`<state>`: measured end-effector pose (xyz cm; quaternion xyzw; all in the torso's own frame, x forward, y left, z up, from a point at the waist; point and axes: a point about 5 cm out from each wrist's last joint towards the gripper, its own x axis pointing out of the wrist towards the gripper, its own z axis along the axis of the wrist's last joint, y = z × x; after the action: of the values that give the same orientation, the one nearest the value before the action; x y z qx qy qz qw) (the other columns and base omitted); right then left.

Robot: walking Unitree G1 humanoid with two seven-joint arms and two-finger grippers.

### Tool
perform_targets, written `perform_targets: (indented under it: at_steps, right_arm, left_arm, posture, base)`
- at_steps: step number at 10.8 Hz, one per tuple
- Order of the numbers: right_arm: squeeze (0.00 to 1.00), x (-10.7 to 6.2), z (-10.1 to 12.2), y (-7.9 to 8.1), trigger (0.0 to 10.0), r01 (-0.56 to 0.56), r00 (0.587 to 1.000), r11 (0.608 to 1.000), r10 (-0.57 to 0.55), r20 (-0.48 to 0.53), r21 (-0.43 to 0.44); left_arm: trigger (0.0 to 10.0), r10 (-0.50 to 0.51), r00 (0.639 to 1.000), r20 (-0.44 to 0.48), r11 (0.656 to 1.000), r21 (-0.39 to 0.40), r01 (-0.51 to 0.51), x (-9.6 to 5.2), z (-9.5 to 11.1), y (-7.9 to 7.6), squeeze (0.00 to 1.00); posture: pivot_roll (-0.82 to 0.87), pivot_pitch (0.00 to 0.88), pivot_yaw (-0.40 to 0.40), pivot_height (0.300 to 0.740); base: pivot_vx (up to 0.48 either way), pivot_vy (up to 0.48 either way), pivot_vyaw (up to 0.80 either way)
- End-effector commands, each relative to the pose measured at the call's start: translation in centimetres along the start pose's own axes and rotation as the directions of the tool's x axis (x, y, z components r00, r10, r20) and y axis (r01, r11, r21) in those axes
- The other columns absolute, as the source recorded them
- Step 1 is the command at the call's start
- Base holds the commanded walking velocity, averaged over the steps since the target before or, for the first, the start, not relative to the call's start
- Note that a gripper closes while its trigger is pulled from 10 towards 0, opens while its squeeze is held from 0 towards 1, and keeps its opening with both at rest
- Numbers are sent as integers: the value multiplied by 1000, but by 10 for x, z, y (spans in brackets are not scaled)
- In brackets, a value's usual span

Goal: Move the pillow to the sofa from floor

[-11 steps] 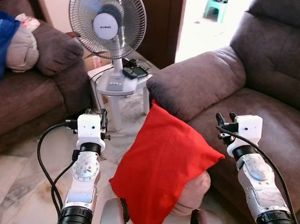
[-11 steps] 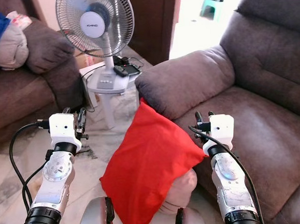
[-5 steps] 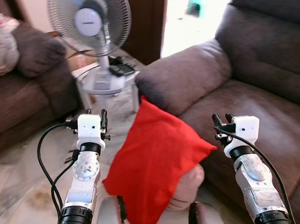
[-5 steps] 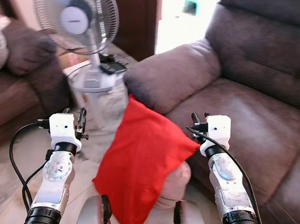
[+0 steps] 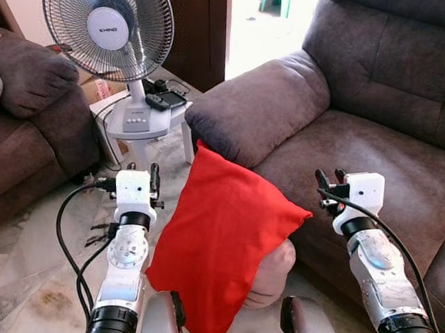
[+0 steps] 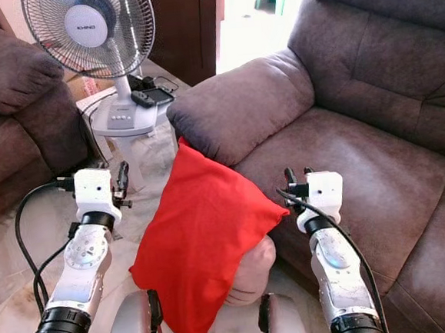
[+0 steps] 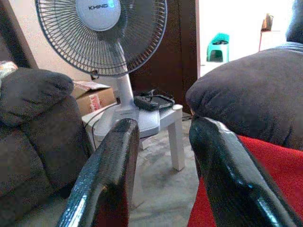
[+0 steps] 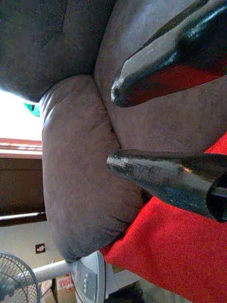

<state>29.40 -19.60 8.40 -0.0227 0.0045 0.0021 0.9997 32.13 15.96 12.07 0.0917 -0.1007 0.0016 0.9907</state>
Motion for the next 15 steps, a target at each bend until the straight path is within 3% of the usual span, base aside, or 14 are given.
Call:
perform_targets:
  at_steps: [1,2,4,6,9,15]
  right_arm:
    - [0,0,1,1,10000,-4,1000,1000,4,5,-1]
    - [0,0,0,1,10000,1,1000,1000,-1,-2,29]
    - [0,1,0,2,10000,-12,1000,1000,12,-6,-15]
    - [0,1,-1,1,10000,0,1000,999,0,-4,33]
    - [0,1,0,4,10000,-27,1000,1000,27,2,2]
    - [0,1,-2,4,10000,-22,1000,999,22,-10,24]
  left_arm:
    - [10000,-13,1000,14,1000,3,13,3,5,-2,0]
    - [10000,-11,1000,10,1000,9,11,3,5,-2,0]
    - [10000,-4,1000,-5,1000,19,4,4,3,-1,0]
    - [10000,-5,1000,-8,1000,17,5,4,3,-1,0]
    - [10000,-4,1000,-9,1000,19,4,4,4,-1,0]
    - [10000,-1,1000,-11,1000,19,1,4,4,-1,0]
  posture:
    - [-8,0,-55,570]
    - [-7,0,-54,570]
    - [-7,0,-53,570]
    - [-5,0,-54,570]
    - [-5,0,-55,570]
    - [-5,0,-57,570]
  base:
    - [0,0,0]
    - [0,0,0]
    - [0,0,328]
    - [0,0,400]
    - [0,0,533]
    - [0,0,0]
